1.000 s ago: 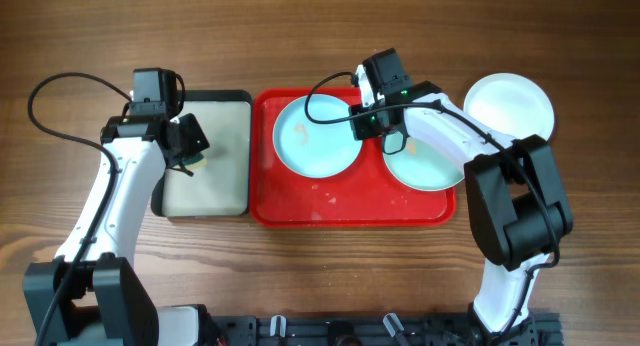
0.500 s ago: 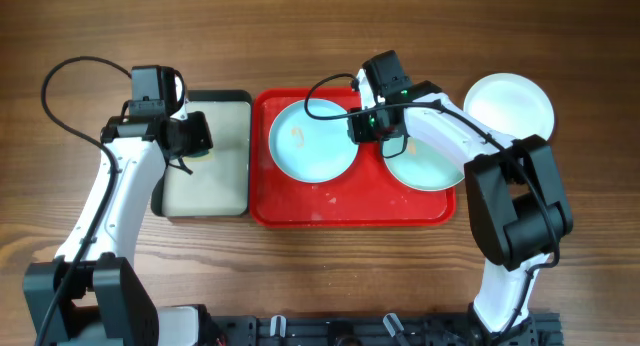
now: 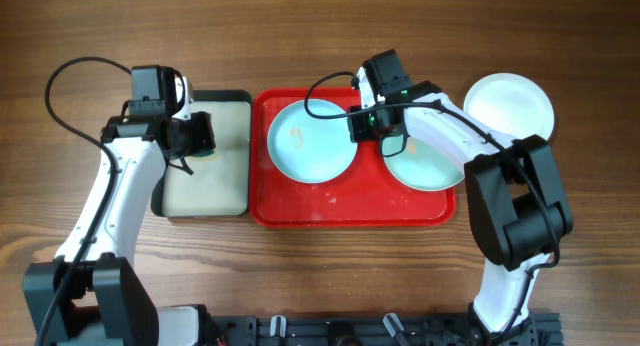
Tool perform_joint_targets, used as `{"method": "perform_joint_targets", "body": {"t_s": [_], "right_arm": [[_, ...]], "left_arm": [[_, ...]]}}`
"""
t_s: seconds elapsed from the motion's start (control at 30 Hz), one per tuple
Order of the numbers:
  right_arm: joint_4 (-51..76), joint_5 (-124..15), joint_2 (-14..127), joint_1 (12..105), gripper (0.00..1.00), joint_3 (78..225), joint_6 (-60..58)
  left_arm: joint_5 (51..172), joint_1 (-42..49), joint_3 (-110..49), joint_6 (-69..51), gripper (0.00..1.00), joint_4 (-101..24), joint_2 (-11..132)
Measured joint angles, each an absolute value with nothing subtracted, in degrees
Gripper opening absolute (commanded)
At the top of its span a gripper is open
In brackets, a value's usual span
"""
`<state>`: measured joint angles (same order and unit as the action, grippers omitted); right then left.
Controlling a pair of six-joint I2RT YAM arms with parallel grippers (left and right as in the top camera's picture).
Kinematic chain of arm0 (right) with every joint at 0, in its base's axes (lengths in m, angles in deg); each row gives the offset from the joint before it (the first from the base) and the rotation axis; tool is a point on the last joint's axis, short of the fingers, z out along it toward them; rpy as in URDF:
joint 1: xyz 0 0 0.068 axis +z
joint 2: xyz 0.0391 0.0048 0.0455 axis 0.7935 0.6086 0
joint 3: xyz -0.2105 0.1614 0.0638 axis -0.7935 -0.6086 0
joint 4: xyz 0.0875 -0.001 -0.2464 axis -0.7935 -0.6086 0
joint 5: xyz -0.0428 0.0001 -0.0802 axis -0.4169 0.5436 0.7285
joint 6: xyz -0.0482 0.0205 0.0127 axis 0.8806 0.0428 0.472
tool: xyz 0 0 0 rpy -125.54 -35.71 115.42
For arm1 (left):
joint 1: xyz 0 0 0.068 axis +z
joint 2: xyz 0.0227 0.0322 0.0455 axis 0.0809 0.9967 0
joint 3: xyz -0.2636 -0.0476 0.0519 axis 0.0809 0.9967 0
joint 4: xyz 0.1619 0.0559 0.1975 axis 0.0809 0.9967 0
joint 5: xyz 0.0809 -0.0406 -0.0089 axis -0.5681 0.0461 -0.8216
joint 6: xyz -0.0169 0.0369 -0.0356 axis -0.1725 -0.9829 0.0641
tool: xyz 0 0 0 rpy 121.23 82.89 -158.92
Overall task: Clean dirty plates on tray and stack at the side
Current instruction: 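Carry the sponge in the left gripper over to the light-blue plate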
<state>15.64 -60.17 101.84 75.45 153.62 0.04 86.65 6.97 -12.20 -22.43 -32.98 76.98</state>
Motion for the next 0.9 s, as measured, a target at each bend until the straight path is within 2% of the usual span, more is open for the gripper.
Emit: {"method": "perform_joint_targets", "body": {"t_s": [0.43,0.67,0.9], "right_arm": [[14.5,-62.3,101.8,75.5,0.04,153.6,-1.4],[14.5,-64.1,101.8,75.5,0.04,153.6,-2.3],[14.5,-64.5,101.8,75.5,0.04,153.6,-3.5]], "left_arm": [[92.8,6.8,-12.2,-23.4,0.04,-34.1,77.0],[92.9,2.9,-12.2,-27.6,0.04,-34.3,77.0],[92.9,-2.8,-12.1,-19.2,0.04,-38.0,77.0]]}}
